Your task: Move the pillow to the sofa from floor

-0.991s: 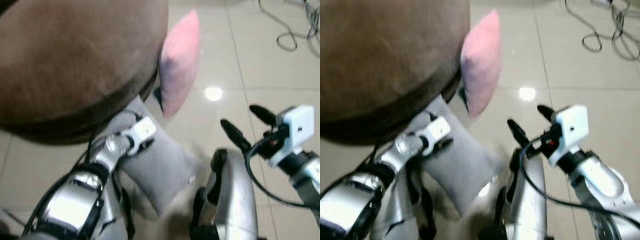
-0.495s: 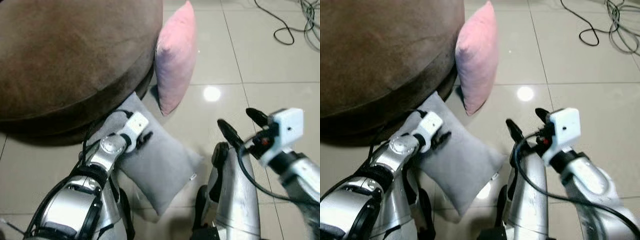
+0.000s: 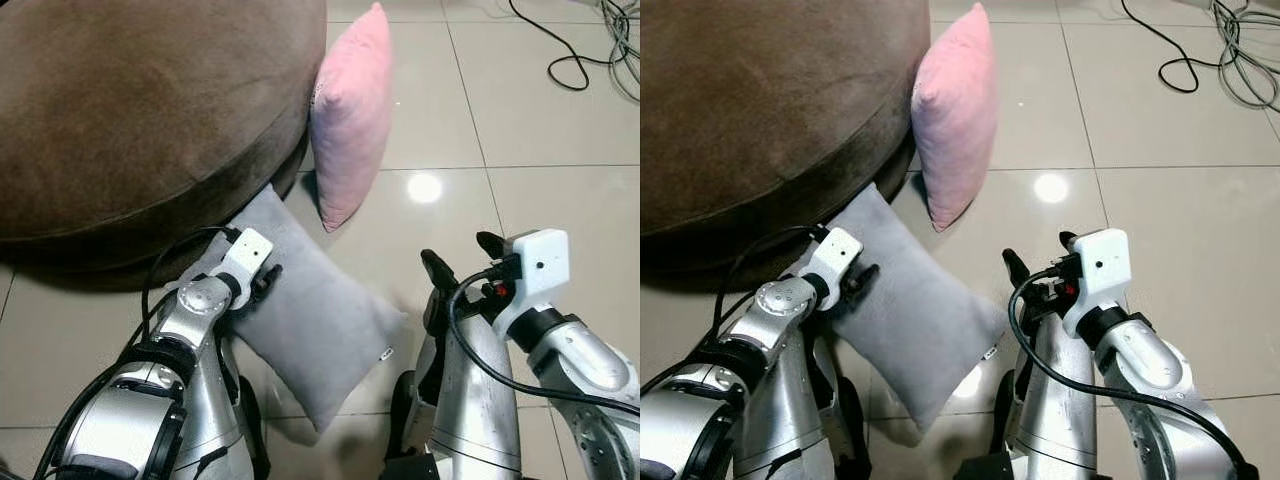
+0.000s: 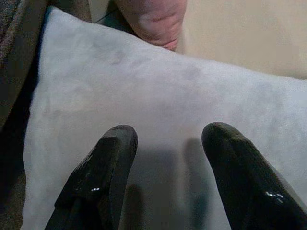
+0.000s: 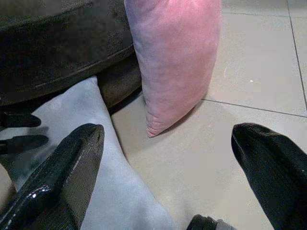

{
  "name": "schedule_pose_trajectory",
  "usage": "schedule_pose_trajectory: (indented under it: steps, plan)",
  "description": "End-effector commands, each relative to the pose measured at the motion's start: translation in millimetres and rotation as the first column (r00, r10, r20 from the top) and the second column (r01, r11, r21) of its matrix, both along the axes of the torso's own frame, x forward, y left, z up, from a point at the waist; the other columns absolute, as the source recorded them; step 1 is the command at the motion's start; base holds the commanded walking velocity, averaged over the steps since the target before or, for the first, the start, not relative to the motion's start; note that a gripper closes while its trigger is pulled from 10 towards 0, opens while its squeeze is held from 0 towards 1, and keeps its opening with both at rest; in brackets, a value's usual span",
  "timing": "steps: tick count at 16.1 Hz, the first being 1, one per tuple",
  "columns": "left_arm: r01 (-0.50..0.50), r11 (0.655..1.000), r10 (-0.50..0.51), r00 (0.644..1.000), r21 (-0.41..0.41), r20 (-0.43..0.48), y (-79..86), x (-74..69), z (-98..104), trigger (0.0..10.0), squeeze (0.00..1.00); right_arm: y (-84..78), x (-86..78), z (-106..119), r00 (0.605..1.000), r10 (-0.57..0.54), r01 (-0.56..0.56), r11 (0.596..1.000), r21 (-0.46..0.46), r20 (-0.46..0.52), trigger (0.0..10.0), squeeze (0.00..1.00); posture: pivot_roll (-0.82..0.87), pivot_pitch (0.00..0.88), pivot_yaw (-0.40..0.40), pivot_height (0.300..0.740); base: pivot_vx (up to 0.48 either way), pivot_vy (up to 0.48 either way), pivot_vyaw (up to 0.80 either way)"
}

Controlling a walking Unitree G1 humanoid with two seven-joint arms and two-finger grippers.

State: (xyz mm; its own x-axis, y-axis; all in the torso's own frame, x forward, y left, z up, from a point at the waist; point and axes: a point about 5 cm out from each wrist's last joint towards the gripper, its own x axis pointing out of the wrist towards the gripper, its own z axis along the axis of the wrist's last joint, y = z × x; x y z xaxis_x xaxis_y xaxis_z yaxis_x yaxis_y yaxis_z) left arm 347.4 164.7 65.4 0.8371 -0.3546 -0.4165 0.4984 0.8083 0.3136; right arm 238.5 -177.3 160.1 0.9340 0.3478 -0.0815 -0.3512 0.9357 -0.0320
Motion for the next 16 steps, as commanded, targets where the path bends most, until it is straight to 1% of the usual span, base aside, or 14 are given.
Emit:
schedule_pose_trajectory:
  steps: [1,3,4,6,7,8,9,12,13,14,16]
  plan:
    - [-0.003,1.0,0.004,1.0,0.028,-0.02,2.8,-2.7,-4.7,10.0,0.0,-2.9,-2.4,-1.4,1.0,-0.012,0.012,1.0,0.002,0.003,10.0,0.0,0.0,0.305,-0.009,0.42,0.0,0.0,0.0]
    - [0.001,0.999,0.001,1.0,0.053,-0.03,4.8,-3.5,-6.4,10.0,0.0,-3.3,-3.4,0.7,1.0,-0.014,0.014,1.0,0.002,0.016,10.0,0.0,-0.01,0.307,-0.004,0.42,0.0,0.0,0.0]
    - [0.024,0.994,-0.019,0.999,0.105,-0.042,7.7,-4.8,-8.3,10.0,0.0,-2.9,-4.1,2.6,1.0,-0.013,0.013,1.0,0.003,0.027,10.0,0.0,-0.01,0.309,-0.001,0.42,0.0,0.0,0.0]
    - [0.096,0.97,-0.077,0.993,0.223,-0.091,12.3,-8.1,-13.7,10.0,0.0,-3.2,-5.1,5.1,0.999,-0.012,0.011,1.0,0.01,0.039,10.0,0.0,-0.01,0.314,0.004,0.42,0.0,0.0,0.0]
    - [0.116,0.961,-0.093,0.99,0.25,-0.104,12.9,-8.7,-14.7,10.0,0.0,-2.9,-5.3,5.4,0.999,-0.013,0.012,1.0,0.012,0.04,10.0,0.0,-0.01,0.318,0.01,0.42,0.0,0.0,0.0]
    - [0.16,0.935,-0.128,0.984,0.317,-0.121,12.7,-6.7,-13.0,10.0,0.0,1.5,-7.0,6.4,0.999,-0.007,0.006,1.0,0.023,0.044,10.0,0.0,-0.01,0.326,0.022,0.42,0.0,0.0,0.0]
    - [0.162,0.926,-0.13,0.985,0.341,-0.114,12.2,-3.5,-9.5,10.0,0.0,4.5,-8.4,6.4,0.999,-0.001,0.0,0.999,0.033,0.044,10.0,0.0,-0.01,0.328,0.029,0.42,0.0,0.0,0.0]
    - [0.198,0.918,-0.167,0.979,0.344,-0.118,3.7,2.6,-2.0,10.0,0.0,8.1,-12.1,5.5,0.999,-0.007,0.005,0.999,0.046,0.042,10.0,0.0,-0.02,0.332,0.049,0.42,0.0,0.0,0.0]
    - [0.192,0.916,-0.175,0.981,0.351,-0.081,0.1,6.0,2.9,10.0,1.0,8.4,-13.4,5.0,0.999,-0.012,0.011,0.999,0.048,0.039,10.0,0.0,-0.02,0.333,0.053,0.42,0.0,0.0,0.0]
    - [0.208,0.92,-0.194,0.978,0.332,-0.073,-4.8,7.3,5.4,10.0,1.0,8.2,-14.7,4.3,0.999,-0.018,0.016,0.999,0.05,0.035,10.0,0.0,-0.03,0.334,0.055,0.42,0.0,0.0,0.0]
    - [0.223,0.916,-0.21,0.975,0.333,-0.075,-8.1,7.5,5.5,10.0,1.0,8.0,-16.4,3.9,0.999,-0.02,0.018,0.999,0.051,0.031,10.0,0.0,-0.03,0.337,0.054,0.42,0.0,0.0,0.0]
